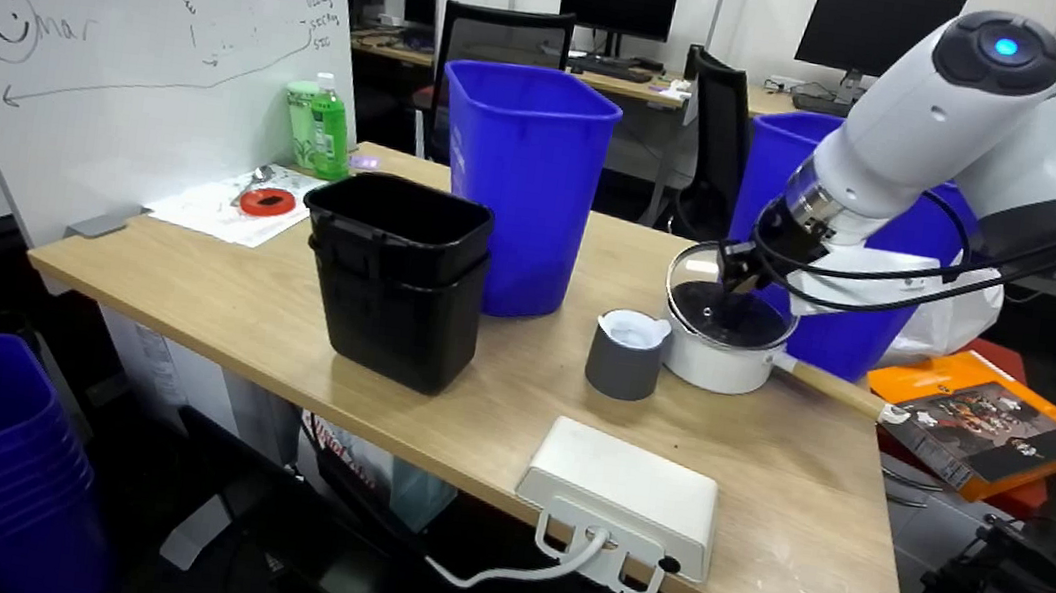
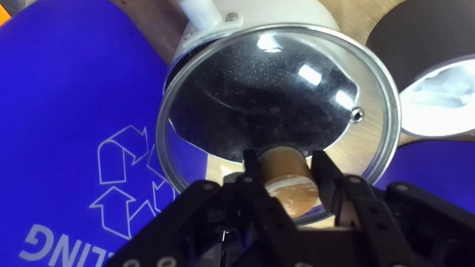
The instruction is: Pick up the white object from the mug and put it in the pot, then close the lid of the pot
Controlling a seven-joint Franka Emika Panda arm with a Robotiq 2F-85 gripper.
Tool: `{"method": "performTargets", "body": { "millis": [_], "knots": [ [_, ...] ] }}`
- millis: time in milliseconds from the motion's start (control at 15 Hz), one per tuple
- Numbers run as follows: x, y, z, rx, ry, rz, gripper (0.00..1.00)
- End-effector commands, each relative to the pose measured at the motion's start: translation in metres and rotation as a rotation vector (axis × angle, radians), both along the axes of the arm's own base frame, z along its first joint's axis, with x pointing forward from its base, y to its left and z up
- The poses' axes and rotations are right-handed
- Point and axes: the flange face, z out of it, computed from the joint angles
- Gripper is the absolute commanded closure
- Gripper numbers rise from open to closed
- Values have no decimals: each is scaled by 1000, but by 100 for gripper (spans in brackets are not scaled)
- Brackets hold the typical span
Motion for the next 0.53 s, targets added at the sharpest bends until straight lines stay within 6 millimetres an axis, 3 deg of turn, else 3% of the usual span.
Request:
{"method": "performTargets", "body": {
  "millis": [0, 467],
  "knots": [
    [7, -3, -12, 1, -36, 1, 86],
    [12, -2, -31, 19, -70, -2, 86]
  ]
}}
